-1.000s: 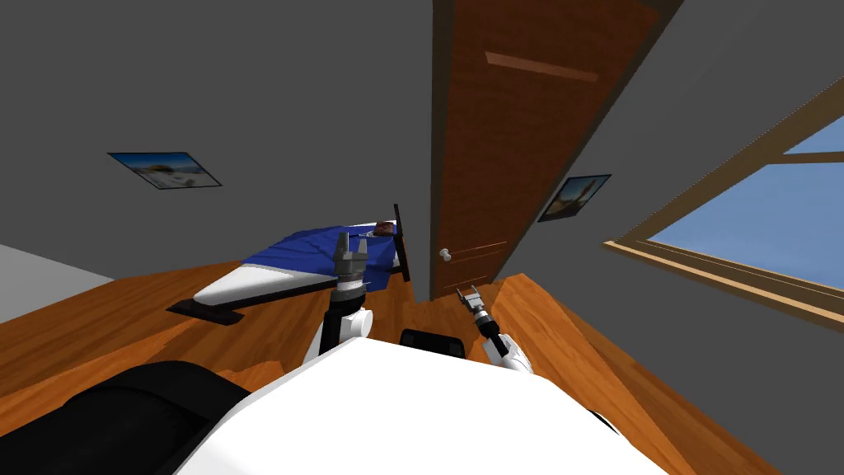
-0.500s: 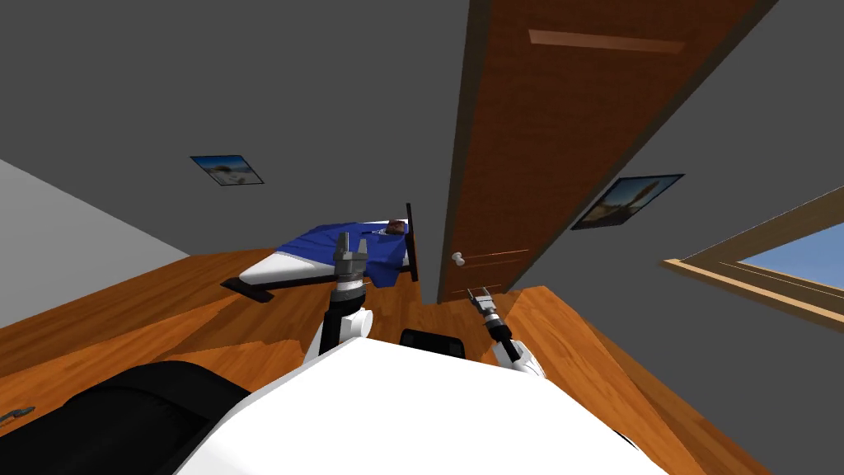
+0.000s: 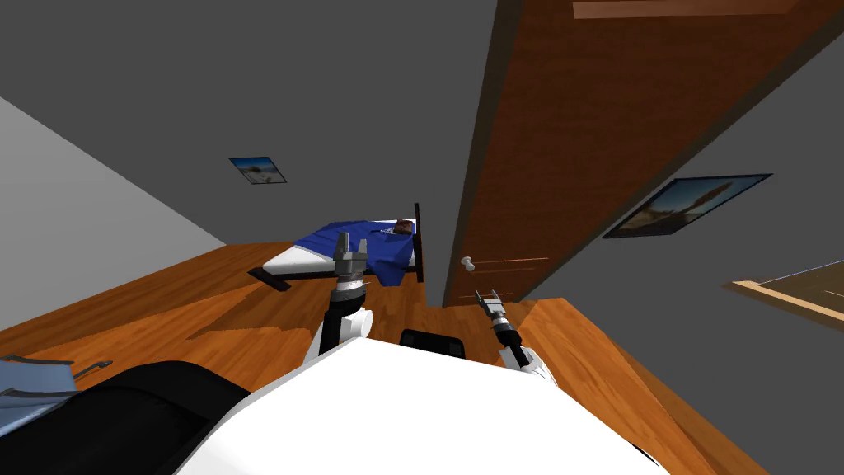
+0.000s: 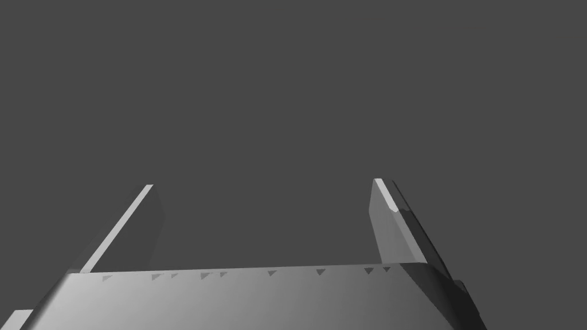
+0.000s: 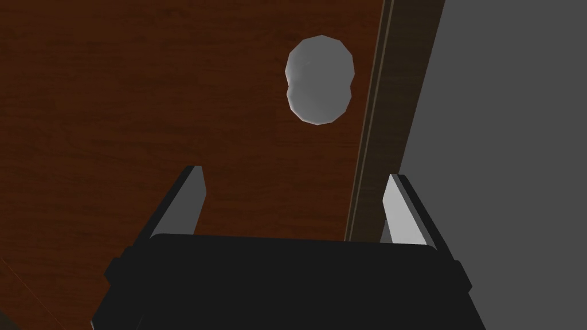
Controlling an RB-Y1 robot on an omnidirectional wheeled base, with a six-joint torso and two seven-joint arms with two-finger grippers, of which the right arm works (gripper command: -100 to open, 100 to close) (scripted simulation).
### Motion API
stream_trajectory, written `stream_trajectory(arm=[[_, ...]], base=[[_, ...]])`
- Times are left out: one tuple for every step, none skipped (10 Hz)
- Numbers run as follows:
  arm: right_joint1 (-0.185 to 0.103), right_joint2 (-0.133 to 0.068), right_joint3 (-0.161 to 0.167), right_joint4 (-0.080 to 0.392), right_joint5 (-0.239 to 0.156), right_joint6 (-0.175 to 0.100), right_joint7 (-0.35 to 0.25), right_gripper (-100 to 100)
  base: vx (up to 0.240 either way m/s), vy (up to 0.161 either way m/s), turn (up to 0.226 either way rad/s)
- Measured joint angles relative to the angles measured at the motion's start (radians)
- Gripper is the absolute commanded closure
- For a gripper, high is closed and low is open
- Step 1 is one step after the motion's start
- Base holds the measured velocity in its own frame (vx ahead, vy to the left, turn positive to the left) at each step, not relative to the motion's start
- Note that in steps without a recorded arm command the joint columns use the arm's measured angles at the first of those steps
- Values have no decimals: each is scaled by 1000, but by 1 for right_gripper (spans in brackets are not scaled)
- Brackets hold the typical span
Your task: Pull the door open
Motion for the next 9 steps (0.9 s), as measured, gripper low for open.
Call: stream_trajectory(arm=[[11, 0, -8, -21, 3, 5, -7, -100], [37, -3, -27, -66, 8, 22, -24, -100], [29, -7, -43, -48, 6, 19, -23, -100], [45, -13, -65, -68, 8, 21, -32, -100], [40, -18, -80, -57, 7, 17, -33, -100], [46, -21, -103, -59, 8, 15, -34, -100], [66, -19, -119, -94, 12, 26, -45, -100], [53, -26, -132, -69, 9, 17, -41, -100], [46, -30, -137, -50, 7, 7, -35, -100]], base=[[75, 39, 250], [69, 23, 150], [78, 39, 298], [68, 23, 126], [87, 29, 281], [104, 18, 227], [65, 9, 64], [22, 3, -3], [45, 8, 268]])
